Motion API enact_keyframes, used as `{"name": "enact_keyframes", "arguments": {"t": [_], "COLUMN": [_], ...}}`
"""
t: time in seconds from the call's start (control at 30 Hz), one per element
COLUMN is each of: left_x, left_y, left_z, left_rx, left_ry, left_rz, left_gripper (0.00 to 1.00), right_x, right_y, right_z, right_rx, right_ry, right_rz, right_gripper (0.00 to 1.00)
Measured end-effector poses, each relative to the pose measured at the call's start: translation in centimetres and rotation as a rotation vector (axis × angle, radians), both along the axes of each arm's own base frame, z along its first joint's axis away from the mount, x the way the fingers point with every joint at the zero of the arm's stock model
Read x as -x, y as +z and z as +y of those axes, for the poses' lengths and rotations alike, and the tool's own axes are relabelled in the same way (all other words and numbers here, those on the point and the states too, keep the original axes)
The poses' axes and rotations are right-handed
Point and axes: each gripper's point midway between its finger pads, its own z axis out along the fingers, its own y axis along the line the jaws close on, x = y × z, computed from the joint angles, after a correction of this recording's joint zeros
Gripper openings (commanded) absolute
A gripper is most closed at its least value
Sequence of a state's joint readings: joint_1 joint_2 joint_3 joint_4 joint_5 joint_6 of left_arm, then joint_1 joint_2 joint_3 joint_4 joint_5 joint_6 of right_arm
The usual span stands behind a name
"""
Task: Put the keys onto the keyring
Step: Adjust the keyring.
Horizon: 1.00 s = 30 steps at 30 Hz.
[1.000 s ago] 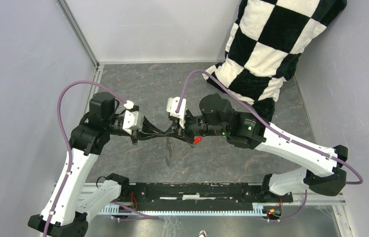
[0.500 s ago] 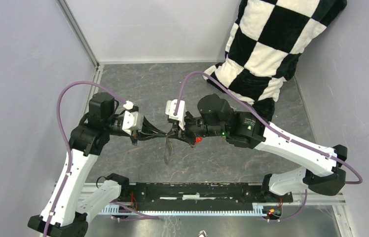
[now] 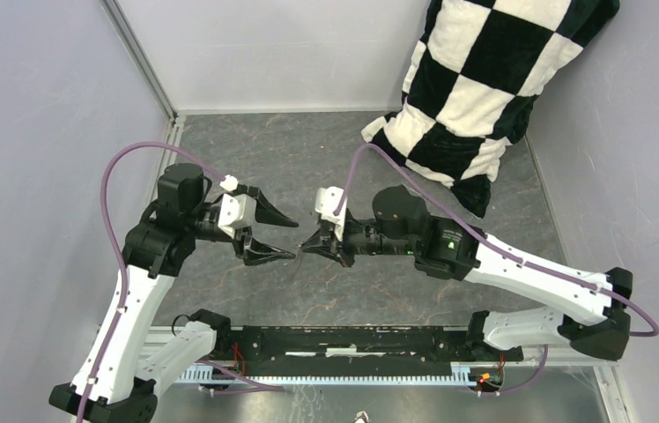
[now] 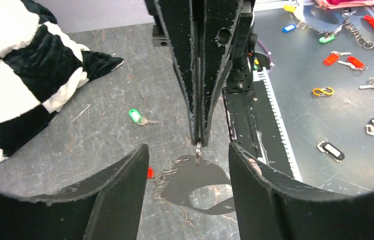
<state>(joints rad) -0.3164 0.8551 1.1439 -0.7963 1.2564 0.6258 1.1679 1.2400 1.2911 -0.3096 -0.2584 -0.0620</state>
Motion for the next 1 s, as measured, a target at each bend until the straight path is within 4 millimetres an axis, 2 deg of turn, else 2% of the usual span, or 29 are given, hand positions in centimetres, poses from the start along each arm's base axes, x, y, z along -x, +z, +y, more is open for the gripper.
{"name": "enact_keyframes", "arguments": {"t": [0.07, 0.13, 0.27, 0.33, 0.43, 1.0], "left_x": [-0.1, -0.3, -0.1, 0.1, 0.4, 1.8], "left_y": [0.3, 0.7, 1.7, 2.0, 2.1, 2.6], "left_z": [0.0, 0.0, 0.0, 0.0, 0.0, -0.1], "left_rx": [0.003, 0.009, 0.032, 0.039, 0.044, 0.068], "left_ry": [0.01, 0.029, 0.044, 0.045, 0.039, -0.033], "left_rz": [0.013, 0.019, 0.015, 0.012, 0.021, 0.08], "left_gripper": [0.64, 0.58, 0.41, 0.39, 0.37, 0.24], "right_x": [0.2, 0.5, 1.1, 1.3, 1.5, 1.6], "right_y": [-0.3, 0.0, 2.1, 3.5, 4.5, 4.8], "right_z": [-0.6, -1.3, -2.4, -2.6, -2.7, -1.1], "right_rx": [-0.042, -0.1, -0.237, -0.314, -0.396, -0.549], "right_ry": [-0.008, -0.012, -0.014, -0.014, -0.009, 0.014], "right_rz": [0.0, -0.011, -0.031, -0.044, -0.043, 0.03], "right_gripper": [0.0, 0.0, 0.0, 0.0, 0.0, 0.01]}}
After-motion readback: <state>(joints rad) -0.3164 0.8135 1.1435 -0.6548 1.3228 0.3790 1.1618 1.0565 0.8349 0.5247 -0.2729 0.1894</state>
